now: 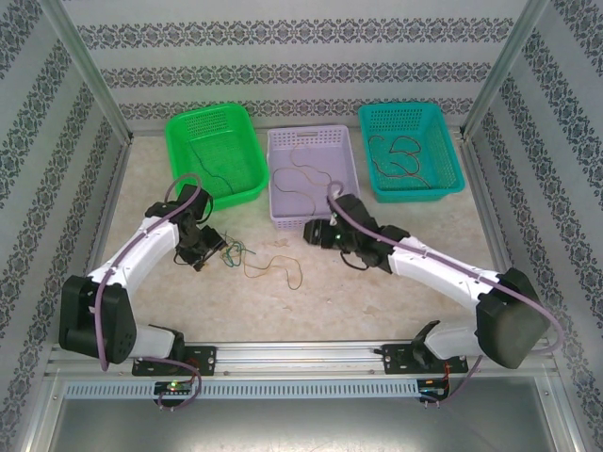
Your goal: Untangle the cables
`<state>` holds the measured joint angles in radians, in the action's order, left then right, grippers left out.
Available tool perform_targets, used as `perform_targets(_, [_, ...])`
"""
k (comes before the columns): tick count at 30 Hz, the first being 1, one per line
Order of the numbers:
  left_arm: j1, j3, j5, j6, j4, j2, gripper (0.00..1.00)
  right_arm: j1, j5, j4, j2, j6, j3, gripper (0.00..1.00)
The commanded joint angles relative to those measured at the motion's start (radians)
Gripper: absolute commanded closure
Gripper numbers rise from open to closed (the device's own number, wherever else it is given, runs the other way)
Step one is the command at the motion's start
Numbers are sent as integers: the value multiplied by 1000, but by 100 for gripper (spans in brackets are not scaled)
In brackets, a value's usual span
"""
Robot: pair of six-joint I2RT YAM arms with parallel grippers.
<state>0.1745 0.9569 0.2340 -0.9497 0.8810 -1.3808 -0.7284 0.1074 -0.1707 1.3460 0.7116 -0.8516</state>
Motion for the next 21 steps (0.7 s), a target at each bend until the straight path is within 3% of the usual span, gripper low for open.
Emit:
perform_targets(1, [-12,-3,57,86,-66,-74,55,-73,158,-10,57,-132,16,50])
perform_targets(7, [-12,-38,64,106,-118,-108,56,-209,72,-76,260,-263,-99,51])
perform_targets(16, [-12,-79,43,100,-168,-119,63,-302,-207,-180,413,-479,-275,42])
perform_targets(21, [-12,-91,29,110,-223,-130,67,-339,-251,-203,492,-619,-323,40])
